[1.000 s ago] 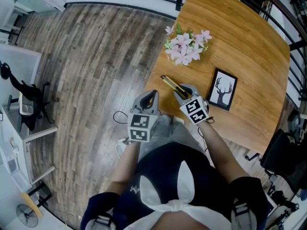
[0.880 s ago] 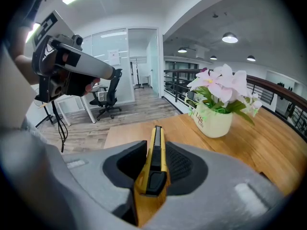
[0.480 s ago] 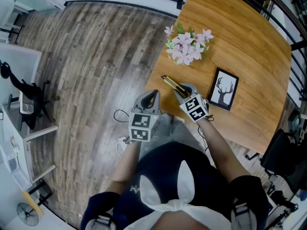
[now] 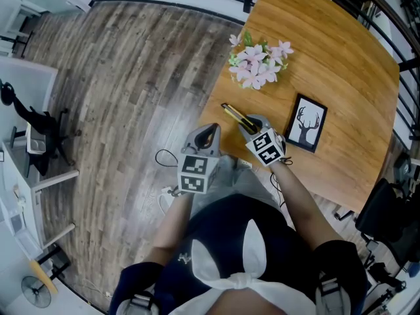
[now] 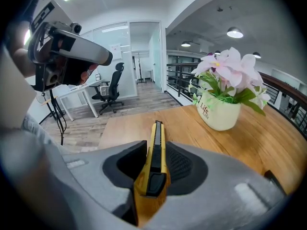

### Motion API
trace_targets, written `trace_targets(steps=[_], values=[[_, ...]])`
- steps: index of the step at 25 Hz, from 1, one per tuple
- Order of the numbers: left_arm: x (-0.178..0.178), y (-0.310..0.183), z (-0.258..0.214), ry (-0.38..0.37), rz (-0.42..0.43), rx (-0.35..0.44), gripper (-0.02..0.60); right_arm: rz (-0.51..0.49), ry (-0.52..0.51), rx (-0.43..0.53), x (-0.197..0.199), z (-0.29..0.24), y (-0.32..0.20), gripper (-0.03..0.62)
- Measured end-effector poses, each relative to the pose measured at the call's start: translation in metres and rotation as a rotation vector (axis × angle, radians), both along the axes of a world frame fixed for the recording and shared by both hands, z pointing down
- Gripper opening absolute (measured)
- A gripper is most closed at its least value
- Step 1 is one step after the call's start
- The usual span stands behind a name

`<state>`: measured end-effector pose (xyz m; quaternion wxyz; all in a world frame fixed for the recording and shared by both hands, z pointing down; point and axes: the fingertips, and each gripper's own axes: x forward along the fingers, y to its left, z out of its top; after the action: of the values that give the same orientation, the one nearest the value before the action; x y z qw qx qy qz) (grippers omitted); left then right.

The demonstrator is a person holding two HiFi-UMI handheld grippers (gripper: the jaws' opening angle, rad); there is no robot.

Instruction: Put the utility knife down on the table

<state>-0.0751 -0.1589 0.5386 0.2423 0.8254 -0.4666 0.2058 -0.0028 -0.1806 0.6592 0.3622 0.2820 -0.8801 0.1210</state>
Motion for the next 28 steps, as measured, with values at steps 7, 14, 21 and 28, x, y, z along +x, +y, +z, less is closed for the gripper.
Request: trace_targets(steps=[7, 14, 21, 28], values=[[0.000, 0.001, -0.002, 0.001, 0.000, -0.003, 0.018, -0.005, 0.027, -0.025, 0.002, 0.011, 0.004, 0.114], [0.000, 0.001, 0.000, 0.001, -0.003, -0.006, 0.018, -0.014, 0.049, -0.029, 0.004, 0.018, 0.004, 0.114], [0.002, 0.003, -0.001, 0.005, 0.006, -0.007, 0.018, -0.023, 0.063, -0.041, 0.004, 0.023, 0.008, 0.114], [0.003, 0.005, 0.003, 0.009, 0.016, -0.018, 0.018, -0.010, 0.036, -0.053, 0.003, 0.026, 0.008, 0.117]])
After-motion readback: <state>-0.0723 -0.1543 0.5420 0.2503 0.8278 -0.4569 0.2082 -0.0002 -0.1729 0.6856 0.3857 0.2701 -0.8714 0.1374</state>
